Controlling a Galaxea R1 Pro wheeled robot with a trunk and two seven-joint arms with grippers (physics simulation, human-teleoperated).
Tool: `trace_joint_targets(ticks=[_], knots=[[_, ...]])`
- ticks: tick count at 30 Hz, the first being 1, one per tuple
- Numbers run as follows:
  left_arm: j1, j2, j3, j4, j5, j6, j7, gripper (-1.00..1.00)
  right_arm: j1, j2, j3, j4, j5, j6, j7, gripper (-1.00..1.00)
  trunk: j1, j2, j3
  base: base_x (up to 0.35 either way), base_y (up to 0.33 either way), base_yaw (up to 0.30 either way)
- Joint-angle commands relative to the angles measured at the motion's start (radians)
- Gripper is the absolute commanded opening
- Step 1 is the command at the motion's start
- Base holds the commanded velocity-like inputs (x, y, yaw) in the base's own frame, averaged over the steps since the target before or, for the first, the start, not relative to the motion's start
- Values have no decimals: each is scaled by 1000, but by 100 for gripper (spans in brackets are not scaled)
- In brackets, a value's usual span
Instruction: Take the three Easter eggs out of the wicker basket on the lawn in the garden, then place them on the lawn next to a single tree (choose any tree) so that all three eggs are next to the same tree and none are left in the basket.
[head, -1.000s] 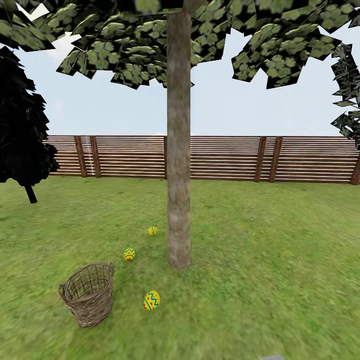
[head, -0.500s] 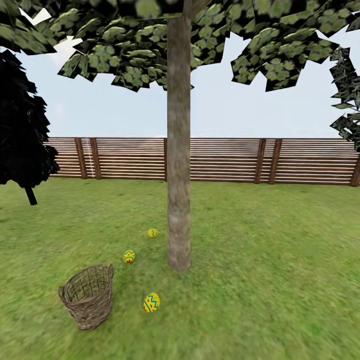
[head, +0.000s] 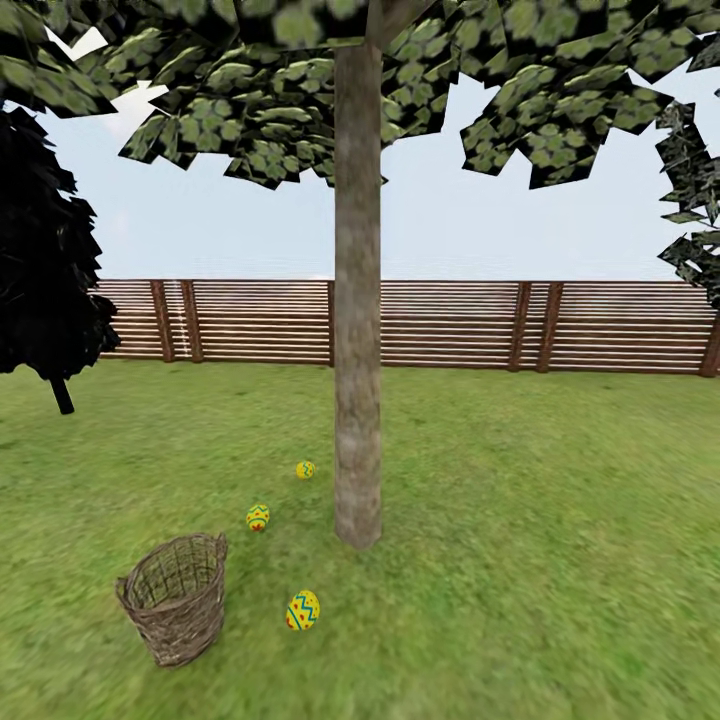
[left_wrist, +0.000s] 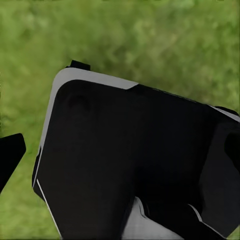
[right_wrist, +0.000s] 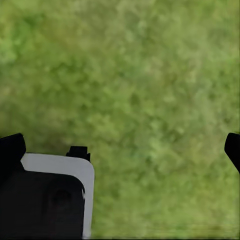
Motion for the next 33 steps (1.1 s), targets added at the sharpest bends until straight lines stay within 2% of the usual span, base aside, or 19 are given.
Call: trace_joint_targets(ticks=[1, 2, 21, 26, 33], knots=[[4, 1, 9, 2, -10, -1, -3, 100, 2, 0, 1, 5, 9, -7, 0, 100, 0, -1, 0, 0, 0, 0], [26, 0, 9, 2, -10, -5, -5, 100, 20, 0, 1, 5, 9, -7, 0, 100, 0, -1, 0, 0, 0, 0], [133, -14, 9, 2, -9, -13, -15, 100, 142, 3, 1, 6, 10, -2, 4, 100, 0, -1, 17, 0, 0, 0], [143, -16, 9, 2, -9, -44, -13, 100, 152, 2, 1, 6, 13, 1, 12, 100, 0, -1, 17, 0, 0, 0], [144, -16, 9, 3, -10, -48, -13, 100, 160, 4, 1, 6, 13, 3, 13, 100, 0, -1, 17, 0, 0, 0]])
